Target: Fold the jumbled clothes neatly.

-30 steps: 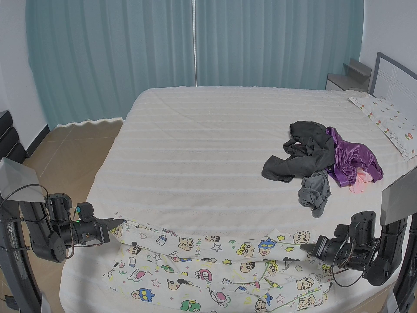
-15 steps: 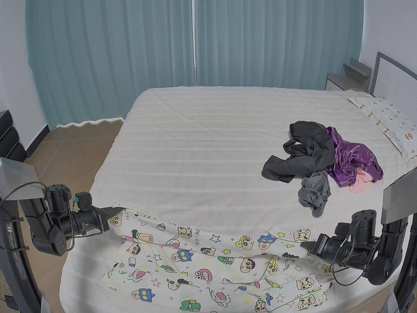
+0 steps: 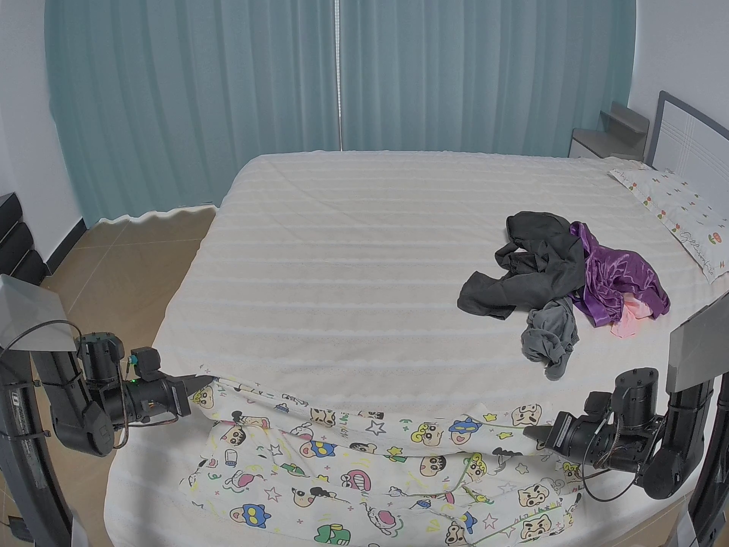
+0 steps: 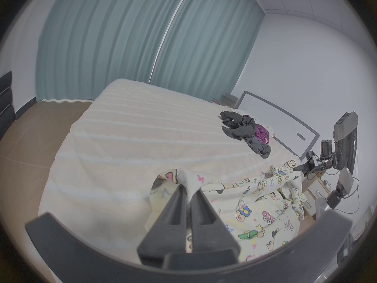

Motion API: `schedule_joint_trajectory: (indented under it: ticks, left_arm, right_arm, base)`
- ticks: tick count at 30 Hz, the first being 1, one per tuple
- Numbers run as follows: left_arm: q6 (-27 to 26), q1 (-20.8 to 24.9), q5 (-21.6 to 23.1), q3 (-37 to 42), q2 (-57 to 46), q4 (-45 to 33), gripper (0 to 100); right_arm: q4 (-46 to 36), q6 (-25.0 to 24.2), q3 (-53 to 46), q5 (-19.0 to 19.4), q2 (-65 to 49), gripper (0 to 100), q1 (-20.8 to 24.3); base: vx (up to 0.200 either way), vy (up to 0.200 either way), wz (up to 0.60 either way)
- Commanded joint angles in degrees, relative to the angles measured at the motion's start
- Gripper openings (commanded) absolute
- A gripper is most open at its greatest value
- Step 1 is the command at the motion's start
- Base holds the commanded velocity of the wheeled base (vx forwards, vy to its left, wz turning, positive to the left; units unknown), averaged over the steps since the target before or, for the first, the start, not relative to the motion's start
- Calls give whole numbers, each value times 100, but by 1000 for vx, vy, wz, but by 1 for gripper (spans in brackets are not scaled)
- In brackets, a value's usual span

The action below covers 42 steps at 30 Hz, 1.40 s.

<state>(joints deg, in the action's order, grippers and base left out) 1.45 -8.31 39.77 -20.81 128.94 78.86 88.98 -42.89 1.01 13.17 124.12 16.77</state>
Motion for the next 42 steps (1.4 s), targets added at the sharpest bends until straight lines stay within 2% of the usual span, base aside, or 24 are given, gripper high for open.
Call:
schedule_joint_trajectory:
  ticks: [1,6,14,20,25,28,35,42]
  left_arm:
    - [-145,-65,22,314,-62,15,0]
    - [-356,-109,31,525,-44,6,0]
    - [-505,-179,172,833,131,6,0]
    - [-857,-267,198,921,377,6,0]
    - [-1270,-364,348,1053,659,15,0]
    - [-1402,-364,515,1149,720,15,0]
    - [-1850,-364,532,1290,931,6,0]
    - [-1982,-364,532,1316,1037,6,0]
  right_arm:
    - [102,184,-101,28,33,0,1]
    - [5,281,-101,37,6,0,1]
    - [-645,958,-101,28,-11,0,-87]
    - [-821,1098,-101,28,-2,0,-87]
    - [-1243,1476,-101,19,-11,0,-87]
    - [-1339,1582,-101,2,15,0,-95]
    - [-1471,1766,-101,-25,86,0,-148]
    - [-1489,2074,-101,-42,288,0,-298]
  base:
    - [0,0,0]
    - [0,0,0]
    - [0,0,0]
    - [0,0,0]
    - [0,0,0]
    - [0,0,0]
    - [0,0,0]
    - [0,0,0]
